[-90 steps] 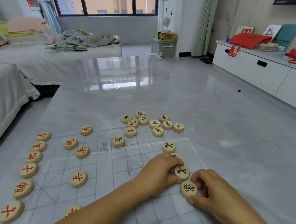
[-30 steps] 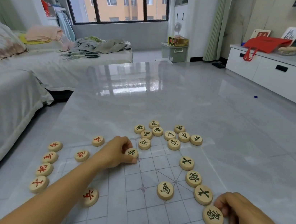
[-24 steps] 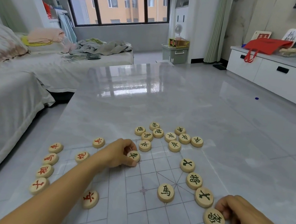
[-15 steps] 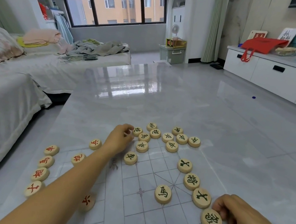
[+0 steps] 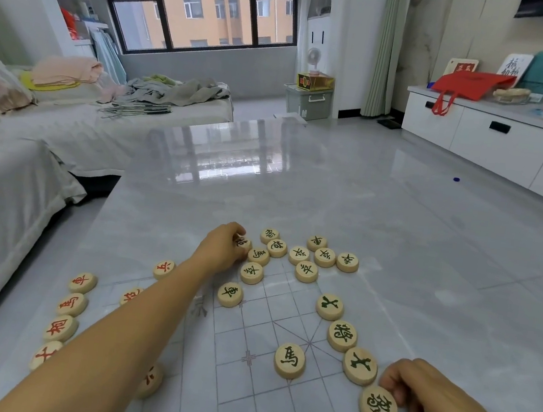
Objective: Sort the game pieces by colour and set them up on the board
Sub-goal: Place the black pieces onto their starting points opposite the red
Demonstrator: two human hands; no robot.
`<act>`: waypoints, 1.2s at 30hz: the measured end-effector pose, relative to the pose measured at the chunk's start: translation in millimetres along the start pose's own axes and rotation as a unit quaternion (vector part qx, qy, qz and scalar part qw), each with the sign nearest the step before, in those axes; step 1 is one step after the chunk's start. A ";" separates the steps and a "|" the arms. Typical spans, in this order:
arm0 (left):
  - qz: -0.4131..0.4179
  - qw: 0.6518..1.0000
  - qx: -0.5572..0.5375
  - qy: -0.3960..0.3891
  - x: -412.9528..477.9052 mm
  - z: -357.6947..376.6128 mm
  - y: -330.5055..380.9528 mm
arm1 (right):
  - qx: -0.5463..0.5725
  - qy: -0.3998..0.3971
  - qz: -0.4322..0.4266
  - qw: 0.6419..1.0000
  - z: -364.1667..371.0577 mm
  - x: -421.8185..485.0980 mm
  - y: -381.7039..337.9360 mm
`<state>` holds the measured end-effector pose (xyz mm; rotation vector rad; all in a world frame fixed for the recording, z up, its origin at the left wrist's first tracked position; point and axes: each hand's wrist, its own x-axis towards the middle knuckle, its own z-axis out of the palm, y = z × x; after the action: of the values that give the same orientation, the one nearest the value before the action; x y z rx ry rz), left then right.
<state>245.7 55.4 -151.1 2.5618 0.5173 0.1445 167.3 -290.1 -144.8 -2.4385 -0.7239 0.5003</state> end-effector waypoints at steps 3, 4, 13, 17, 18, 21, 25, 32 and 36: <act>-0.002 1.000 0.013 0.004 7.1 0.8 4.7 | 0.000 -0.002 0.001 1.000 -0.2 0.1 -0.3; 0.007 1.000 0.020 -0.003 10.1 0.8 7.6 | 0.001 0.000 0.000 1.000 -0.3 0.0 -0.2; 0.089 0.966 0.235 -0.058 31.8 14.5 41.1 | -0.006 -0.014 0.009 1.000 -2.7 1.4 -1.9; 0.102 0.978 0.182 0.018 23.9 2.4 36.5 | -0.017 -0.014 0.010 1.000 -2.5 -0.9 -3.2; 0.122 0.986 0.116 0.018 16.4 -0.9 38.6 | -0.018 -0.013 0.010 1.000 -2.3 -1.6 -3.7; 0.210 0.972 -0.049 -0.089 -17.8 -4.7 53.6 | -0.022 -0.014 0.011 1.000 -1.9 -2.4 -4.3; 0.310 0.932 0.051 -0.179 -46.5 19.4 64.7 | -0.023 -0.009 0.009 1.000 -2.3 -3.7 -5.0; 0.323 0.937 0.046 -0.127 -52.0 28.3 62.9 | -0.021 -0.011 0.009 1.000 -2.6 -3.2 -4.2; 0.306 0.944 0.014 -0.122 -51.4 32.1 60.7 | -0.019 -0.013 0.012 1.000 -2.0 -2.7 -3.8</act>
<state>225.0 -27.8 -147.8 2.6315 -0.3830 0.0318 164.6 -289.7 -140.5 -2.4818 -0.7223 0.5338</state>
